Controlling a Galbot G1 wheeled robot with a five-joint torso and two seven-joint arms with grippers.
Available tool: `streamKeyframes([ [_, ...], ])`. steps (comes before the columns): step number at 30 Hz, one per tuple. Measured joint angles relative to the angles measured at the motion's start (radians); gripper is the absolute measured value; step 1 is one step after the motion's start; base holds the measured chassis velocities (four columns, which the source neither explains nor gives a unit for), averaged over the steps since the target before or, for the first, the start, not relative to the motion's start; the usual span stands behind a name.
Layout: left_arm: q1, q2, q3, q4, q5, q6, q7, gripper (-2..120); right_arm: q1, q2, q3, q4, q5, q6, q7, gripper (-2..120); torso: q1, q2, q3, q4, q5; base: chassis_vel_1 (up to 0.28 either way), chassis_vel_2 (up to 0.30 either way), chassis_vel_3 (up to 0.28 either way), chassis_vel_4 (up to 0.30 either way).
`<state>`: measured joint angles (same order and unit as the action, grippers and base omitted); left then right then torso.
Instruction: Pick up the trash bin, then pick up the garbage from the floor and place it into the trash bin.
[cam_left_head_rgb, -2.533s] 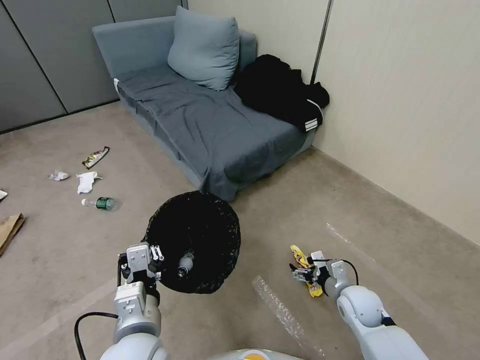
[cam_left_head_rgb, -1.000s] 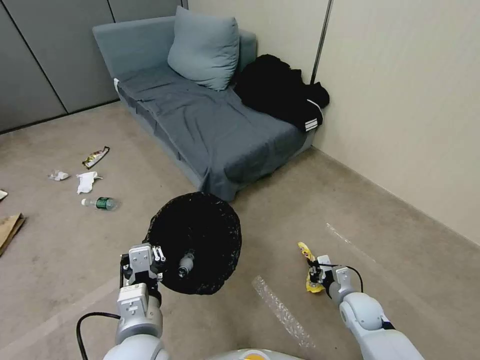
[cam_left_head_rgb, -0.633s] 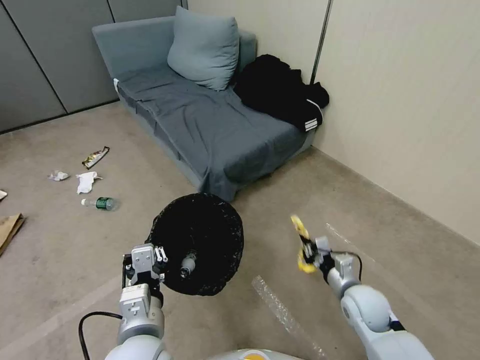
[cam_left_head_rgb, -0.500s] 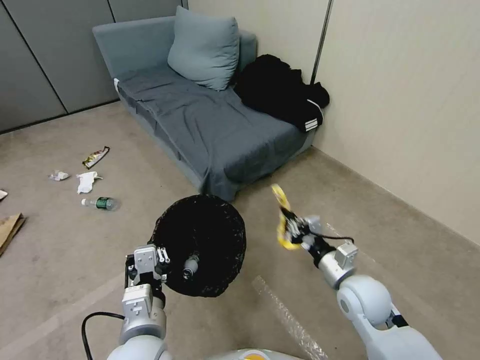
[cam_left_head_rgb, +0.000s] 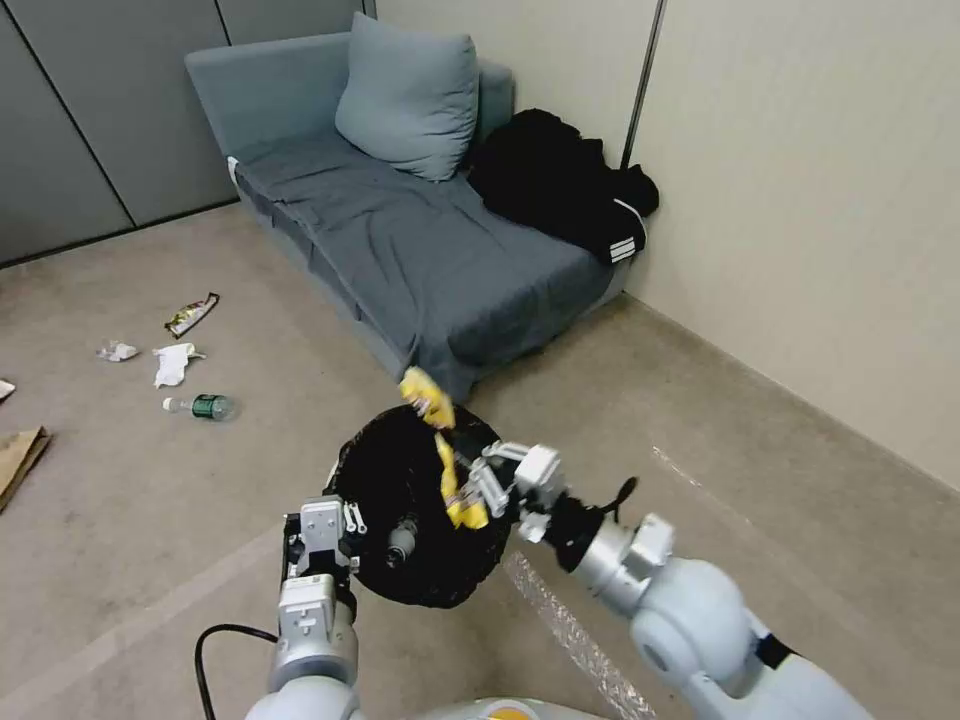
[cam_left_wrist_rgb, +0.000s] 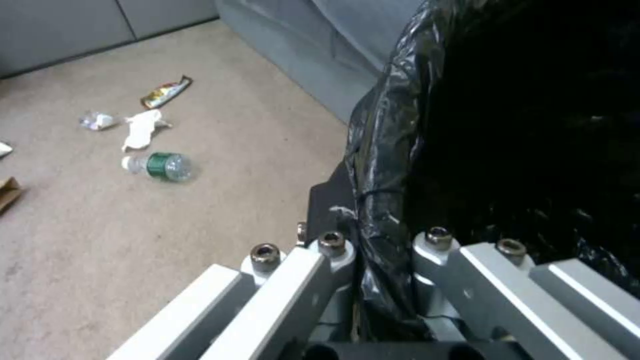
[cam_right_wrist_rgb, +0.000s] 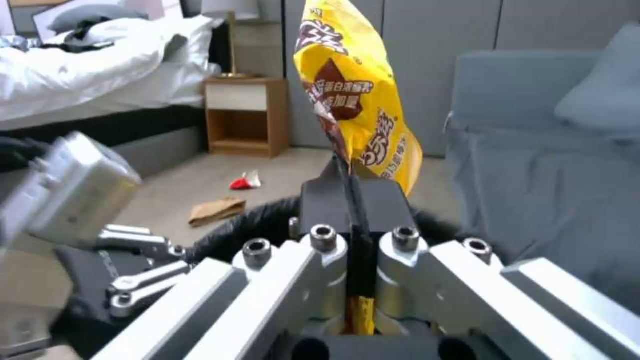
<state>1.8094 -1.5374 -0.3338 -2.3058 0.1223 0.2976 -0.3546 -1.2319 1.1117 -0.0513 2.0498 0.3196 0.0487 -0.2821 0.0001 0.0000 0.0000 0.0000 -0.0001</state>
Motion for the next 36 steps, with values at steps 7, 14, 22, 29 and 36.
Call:
streamKeyframes([
  [7,0.008,-0.004,0.009,-0.008,0.008,-0.005,0.000,3,0.031,0.071,-0.053,-0.168,-0.037,0.014,0.011,0,0.000,0.000,0.000,0.0000,0.0001,0.000,0.000,0.000,0.000],
  [14,0.006,-0.003,0.005,-0.017,0.006,-0.009,0.000,3,0.035,0.075,-0.039,-0.212,-0.050,0.018,0.013,8,0.000,0.000,0.000,0.0000,0.0000,0.000,0.000,0.000,0.000],
  [22,-0.019,0.002,-0.016,-0.013,-0.016,-0.003,0.000,3,0.017,0.065,-0.027,-0.207,-0.054,0.018,0.009,34,0.000,0.000,0.000,-0.0001,0.0001,0.000,0.000,0.000,0.000],
  [29,-0.037,0.013,-0.032,-0.007,-0.035,0.007,0.001,3,0.003,0.047,-0.007,-0.188,-0.056,0.015,0.008,65,0.000,0.000,0.000,-0.0001,0.0001,0.000,0.000,0.000,0.000],
  [36,-0.058,0.017,-0.051,0.005,-0.051,0.016,0.001,3,-0.023,0.021,0.019,-0.128,-0.066,0.015,0.001,86,0.000,0.000,0.000,-0.0001,0.0001,0.000,0.000,0.000,0.000],
])
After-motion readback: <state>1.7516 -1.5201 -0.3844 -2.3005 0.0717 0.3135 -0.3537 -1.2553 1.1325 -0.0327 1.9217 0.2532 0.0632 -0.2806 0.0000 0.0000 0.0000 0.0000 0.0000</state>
